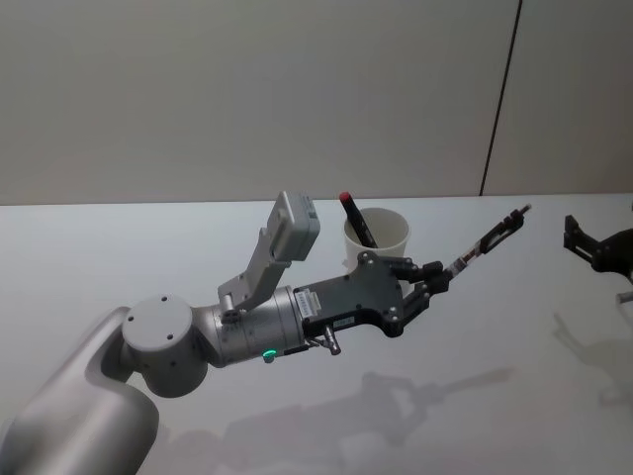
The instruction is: Place the pen into the pen holder.
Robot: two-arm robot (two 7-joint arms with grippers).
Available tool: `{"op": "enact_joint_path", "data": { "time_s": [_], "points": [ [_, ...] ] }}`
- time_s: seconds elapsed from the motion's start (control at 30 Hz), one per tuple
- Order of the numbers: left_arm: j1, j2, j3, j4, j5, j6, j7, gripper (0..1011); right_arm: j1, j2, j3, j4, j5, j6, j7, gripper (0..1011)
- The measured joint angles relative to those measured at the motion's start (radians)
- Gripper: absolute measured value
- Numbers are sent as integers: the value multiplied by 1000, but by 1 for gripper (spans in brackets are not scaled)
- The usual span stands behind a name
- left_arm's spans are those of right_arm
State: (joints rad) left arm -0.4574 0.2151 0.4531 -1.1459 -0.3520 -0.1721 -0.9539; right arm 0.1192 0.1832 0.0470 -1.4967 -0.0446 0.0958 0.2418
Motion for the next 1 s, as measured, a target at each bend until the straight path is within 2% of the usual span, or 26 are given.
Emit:
{"op": "enact_joint_path", "data": {
  "time_s": [0.17, 0.4, 0.6, 0.8, 0.83, 1.0],
  "points": [
    [-1, 0, 0, 1, 0, 0, -1, 124, -6, 5, 6, -6, 20, -7, 20, 1001],
    [-1, -1, 1, 2, 0, 1, -3, 124, -20, 16, 19, -22, 82, -10, 72, 1001],
    [-2, -1, 2, 3, 0, 2, -3, 124, -37, 29, 37, -42, 159, 11, 126, 1001],
    [-2, -1, 2, 3, 0, 2, -4, 124, -57, 47, 58, -65, 252, 57, 198, 1001],
    [-2, -1, 2, 3, 0, 2, -4, 124, -57, 47, 58, -65, 252, 57, 198, 1001],
    [-2, -1, 2, 3, 0, 2, -5, 124, -73, 63, 73, -79, 313, 96, 259, 1001]
  ]
}}
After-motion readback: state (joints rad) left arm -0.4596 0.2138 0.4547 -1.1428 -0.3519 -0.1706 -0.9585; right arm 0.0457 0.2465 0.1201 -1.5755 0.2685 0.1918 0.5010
